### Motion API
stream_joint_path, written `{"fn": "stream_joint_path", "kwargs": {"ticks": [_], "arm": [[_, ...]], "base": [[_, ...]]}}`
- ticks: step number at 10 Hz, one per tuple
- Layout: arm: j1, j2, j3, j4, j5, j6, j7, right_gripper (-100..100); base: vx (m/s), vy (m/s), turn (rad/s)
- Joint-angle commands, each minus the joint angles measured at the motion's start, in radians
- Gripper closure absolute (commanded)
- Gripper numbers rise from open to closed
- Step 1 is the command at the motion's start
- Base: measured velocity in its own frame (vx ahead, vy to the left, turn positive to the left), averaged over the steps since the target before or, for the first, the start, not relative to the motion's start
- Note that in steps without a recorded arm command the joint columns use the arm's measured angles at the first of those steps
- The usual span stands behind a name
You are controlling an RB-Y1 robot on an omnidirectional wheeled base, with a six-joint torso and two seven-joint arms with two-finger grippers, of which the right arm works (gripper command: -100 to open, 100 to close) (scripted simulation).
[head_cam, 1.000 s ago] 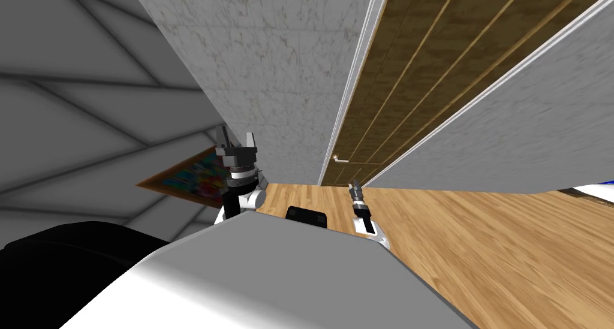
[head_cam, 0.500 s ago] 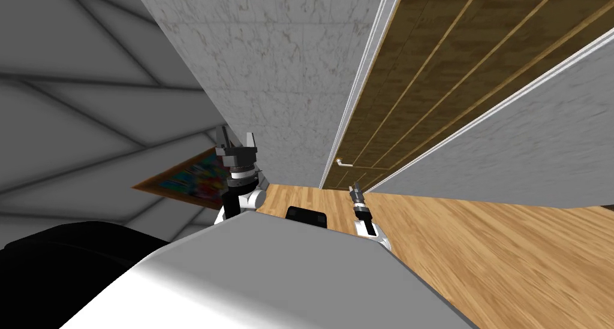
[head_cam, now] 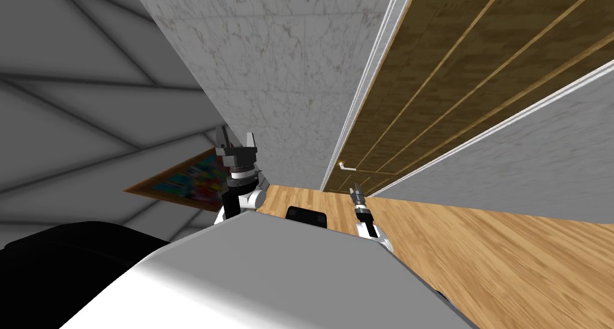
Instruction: Pull the door open
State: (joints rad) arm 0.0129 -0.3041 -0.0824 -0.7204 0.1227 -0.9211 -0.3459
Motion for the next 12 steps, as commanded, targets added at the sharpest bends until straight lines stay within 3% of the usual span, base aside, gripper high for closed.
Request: {"fn": "stream_joint_path", "kwargs": {"ticks": [1, 5, 8, 9, 12], "arm": [[-0.014, -0.005, -0.001, 0.039, 0.001, -0.015, -0.011, -100], [-0.042, -0.019, -0.004, 0.127, 0.003, -0.047, -0.04, -100], [-0.052, -0.024, -0.005, 0.16, 0.004, -0.06, -0.05, -100], [-0.05, -0.023, -0.005, 0.152, 0.003, -0.055, -0.048, -100], [-0.052, -0.029, -0.024, 0.17, -0.012, -0.059, -0.043, -100]], "base": [[0.079, 0.001, 0.062], [0.075, -0.011, 0.068], [0.066, -0.019, 0.038], [0.025, -0.007, 0.01], [0.16, -0.015, 0.105]]}}
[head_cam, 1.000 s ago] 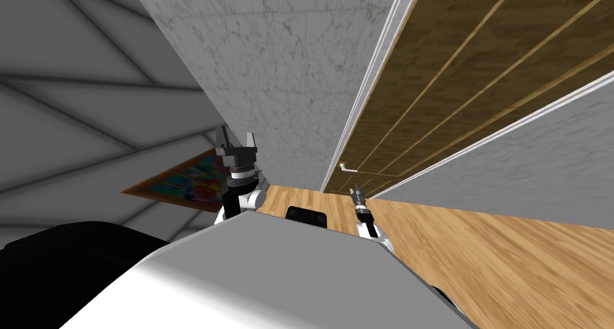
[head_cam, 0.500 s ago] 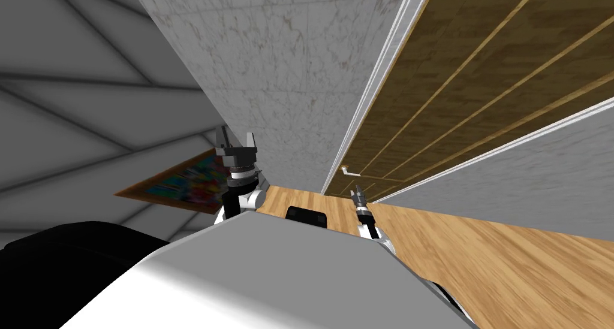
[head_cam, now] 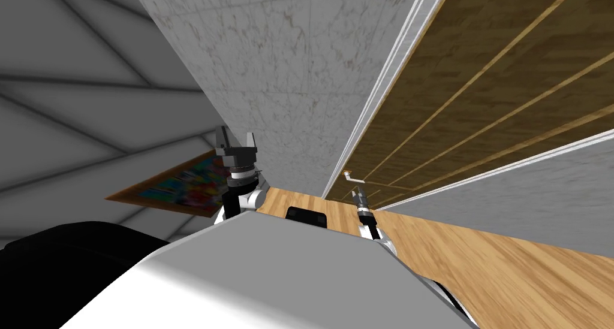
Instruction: Pull the door open
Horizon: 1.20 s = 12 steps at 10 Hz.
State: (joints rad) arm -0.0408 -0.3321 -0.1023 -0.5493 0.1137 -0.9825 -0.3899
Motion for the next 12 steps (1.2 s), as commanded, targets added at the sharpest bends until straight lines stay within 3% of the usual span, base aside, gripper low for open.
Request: {"fn": "stream_joint_path", "kwargs": {"ticks": [1, 7, 8, 12], "arm": [[0.002, -0.003, -0.011, 0.005, -0.009, 0.002, 0.002, -100], [-0.001, -0.01, -0.029, 0.03, -0.025, -0.006, 0.007, -100], [-0.001, -0.01, -0.029, 0.03, -0.025, -0.006, 0.007, 100], [-0.001, -0.01, -0.029, 0.03, -0.025, -0.006, 0.007, 100]], "base": [[0.197, 0.033, 0.143], [0.124, -0.001, 0.07], [-0.015, 0.004, -0.013], [-0.012, 0.002, 0.001]]}}
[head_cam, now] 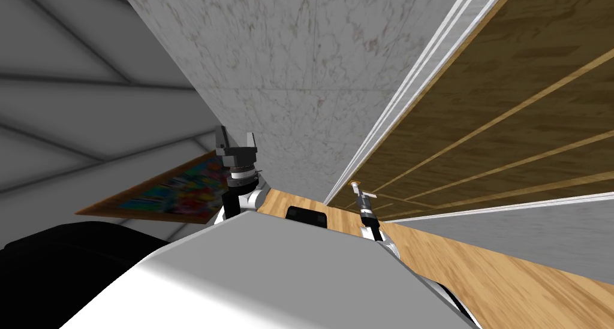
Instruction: Pull the door open
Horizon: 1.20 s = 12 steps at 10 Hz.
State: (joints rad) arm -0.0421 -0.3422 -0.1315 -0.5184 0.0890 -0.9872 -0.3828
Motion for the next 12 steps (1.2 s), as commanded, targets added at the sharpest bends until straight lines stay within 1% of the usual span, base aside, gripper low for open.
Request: {"fn": "stream_joint_path", "kwargs": {"ticks": [1, 2, 3, 5, 6, 7, 9, 10, 11, 12], "arm": [[0.0, 0.0, 0.0, -0.001, 0.0, -0.001, 0.0, 100], [0.015, -0.013, 0.008, 0.005, 0.01, -0.029, -0.017, 100], [0.019, -0.017, 0.011, 0.007, 0.013, -0.038, -0.023, 100], [0.04, -0.036, 0.023, 0.014, 0.026, -0.078, -0.048, 100], [0.04, -0.036, 0.023, 0.022, 0.026, -0.078, -0.048, 100], [0.057, -0.05, 0.032, 0.02, 0.037, -0.11, -0.067, 100], [0.075, -0.066, 0.042, 0.026, 0.049, -0.145, -0.088, 100], [0.081, -0.072, 0.046, 0.028, 0.053, -0.157, -0.095, 100], [0.085, -0.063, 0.047, 0.009, 0.052, -0.137, -0.09, 100], [0.1, -0.069, 0.048, 0.017, 0.058, -0.163, -0.098, 100]], "base": [[0.0, 0.0, 0.0], [-0.113, -0.049, 0.135], [-0.158, -0.062, 0.116], [-0.207, -0.077, 0.133], [-0.15, -0.062, 0.067], [-0.15, -0.04, 0.113], [-0.196, -0.074, 0.144], [-0.164, -0.072, 0.081], [-0.076, -0.027, 0.022], [-0.137, -0.054, 0.155]]}}
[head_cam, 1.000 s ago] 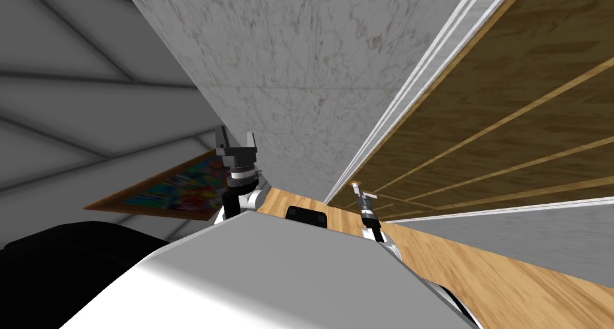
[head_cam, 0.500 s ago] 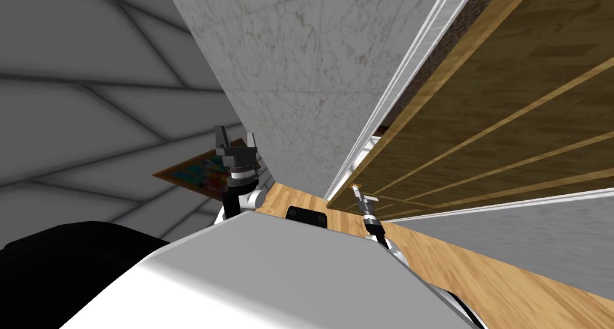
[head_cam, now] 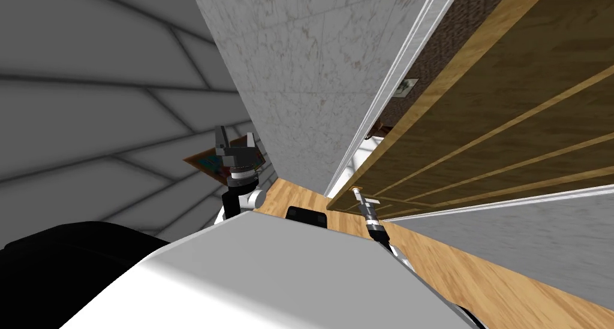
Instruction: Pull the door open
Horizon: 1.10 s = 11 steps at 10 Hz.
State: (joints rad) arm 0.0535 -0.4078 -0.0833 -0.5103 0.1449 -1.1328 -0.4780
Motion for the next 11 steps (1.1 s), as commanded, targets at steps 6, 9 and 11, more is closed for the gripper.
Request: {"fn": "stream_joint_path", "kwargs": {"ticks": [6, 9, 11], "arm": [[0.061, -0.035, -0.007, 0.044, 0.018, -0.127, -0.03, 100], [0.07, -0.04, -0.008, 0.05, 0.021, -0.144, -0.034, 100], [0.07, -0.035, -0.002, 0.056, 0.026, -0.147, -0.034, 100]], "base": [[-0.187, -0.082, 0.191], [-0.133, -0.043, 0.059], [-0.079, -0.027, 0.088]]}}
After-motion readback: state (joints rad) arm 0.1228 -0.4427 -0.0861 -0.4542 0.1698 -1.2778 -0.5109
